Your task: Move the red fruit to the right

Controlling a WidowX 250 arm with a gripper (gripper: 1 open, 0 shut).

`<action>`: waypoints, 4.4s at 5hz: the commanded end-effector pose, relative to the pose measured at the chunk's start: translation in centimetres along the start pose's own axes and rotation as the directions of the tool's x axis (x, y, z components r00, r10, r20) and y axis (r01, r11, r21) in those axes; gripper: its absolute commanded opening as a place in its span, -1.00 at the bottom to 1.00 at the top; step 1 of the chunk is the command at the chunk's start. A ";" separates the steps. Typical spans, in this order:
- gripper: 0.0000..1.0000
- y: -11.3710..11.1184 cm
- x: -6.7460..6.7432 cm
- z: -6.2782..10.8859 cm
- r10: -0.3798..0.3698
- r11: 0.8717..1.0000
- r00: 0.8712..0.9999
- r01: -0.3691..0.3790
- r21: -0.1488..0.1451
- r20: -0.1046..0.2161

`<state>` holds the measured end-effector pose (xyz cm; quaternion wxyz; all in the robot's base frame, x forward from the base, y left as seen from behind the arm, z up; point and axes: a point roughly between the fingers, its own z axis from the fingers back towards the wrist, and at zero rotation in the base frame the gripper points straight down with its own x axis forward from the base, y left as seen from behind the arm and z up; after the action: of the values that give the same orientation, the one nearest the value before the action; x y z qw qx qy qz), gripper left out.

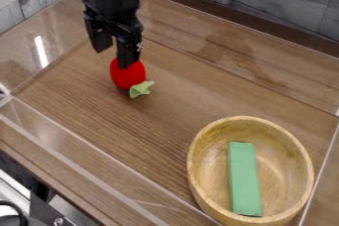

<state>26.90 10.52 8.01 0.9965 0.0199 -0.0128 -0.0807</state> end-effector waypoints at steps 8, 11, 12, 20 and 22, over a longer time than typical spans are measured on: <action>1.00 2.7 2.7 -2.6 0.025 0.999 0.999 -0.027 0.036 0.044; 1.00 3.1 2.8 -3.1 0.034 0.999 0.999 -0.035 0.022 0.038; 1.00 3.1 2.8 -3.3 0.035 0.999 0.999 -0.035 0.016 0.036; -1.00 -2.3 2.3 2.2 -0.033 0.999 0.995 0.035 -0.012 0.098; -1.00 -9.1 1.5 2.1 -0.189 0.979 0.978 0.195 -0.062 0.094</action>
<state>26.31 0.93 8.46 0.9830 -0.0263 -0.0249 -0.1801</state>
